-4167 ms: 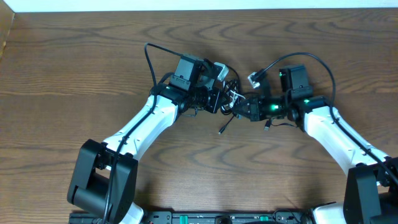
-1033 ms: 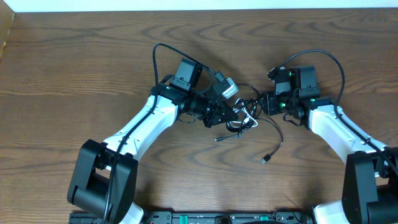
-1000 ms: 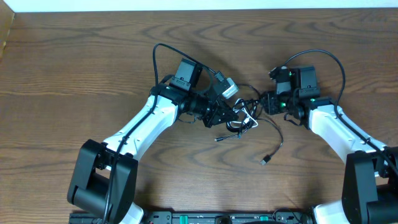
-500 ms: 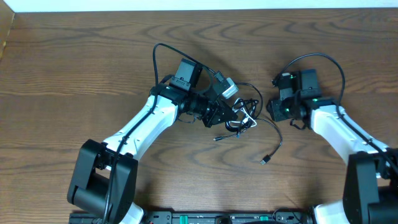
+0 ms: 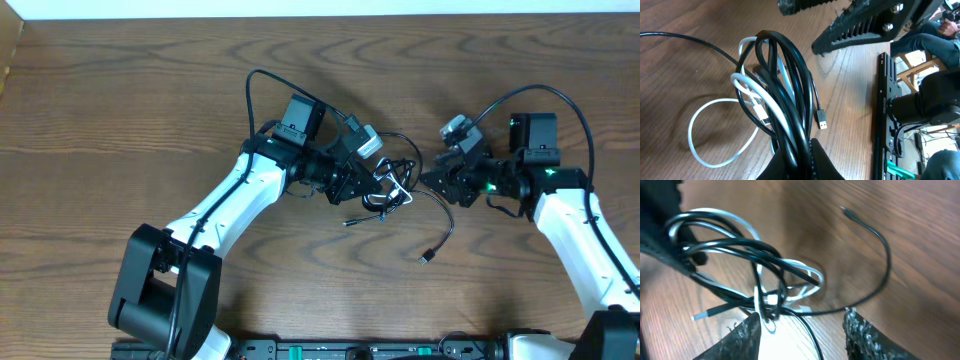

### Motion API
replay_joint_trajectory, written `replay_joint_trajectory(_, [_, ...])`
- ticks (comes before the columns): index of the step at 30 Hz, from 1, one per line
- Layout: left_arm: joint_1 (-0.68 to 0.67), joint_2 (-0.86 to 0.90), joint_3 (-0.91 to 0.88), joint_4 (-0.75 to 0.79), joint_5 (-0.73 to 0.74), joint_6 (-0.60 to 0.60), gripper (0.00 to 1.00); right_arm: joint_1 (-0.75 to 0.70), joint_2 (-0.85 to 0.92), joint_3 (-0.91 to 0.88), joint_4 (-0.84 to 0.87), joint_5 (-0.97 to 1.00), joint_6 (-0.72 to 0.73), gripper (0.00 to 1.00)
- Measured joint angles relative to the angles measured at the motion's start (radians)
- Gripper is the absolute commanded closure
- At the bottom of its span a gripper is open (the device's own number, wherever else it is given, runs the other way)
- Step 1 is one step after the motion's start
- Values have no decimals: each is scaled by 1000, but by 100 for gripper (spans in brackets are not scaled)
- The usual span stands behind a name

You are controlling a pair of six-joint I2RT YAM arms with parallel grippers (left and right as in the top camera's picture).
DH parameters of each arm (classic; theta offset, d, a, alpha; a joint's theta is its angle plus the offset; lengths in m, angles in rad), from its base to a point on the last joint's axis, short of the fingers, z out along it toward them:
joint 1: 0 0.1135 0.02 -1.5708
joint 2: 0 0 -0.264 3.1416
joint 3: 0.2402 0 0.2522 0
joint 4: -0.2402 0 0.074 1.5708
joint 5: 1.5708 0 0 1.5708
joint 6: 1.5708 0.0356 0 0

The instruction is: Untangle cables

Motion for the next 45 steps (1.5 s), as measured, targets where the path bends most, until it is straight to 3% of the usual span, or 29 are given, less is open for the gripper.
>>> replay_joint_trajectory(27, [0,0,0,0,0,0,93,64,126,0,175,-16,6,53])
replay_joint_trajectory(36, [0,0,0,0,0,0,92,64,169,0,220,-19,19,48])
replay_joint_trajectory(45, [0,0,0,5,-15,0,93,71,283,0,383,15,111,43])
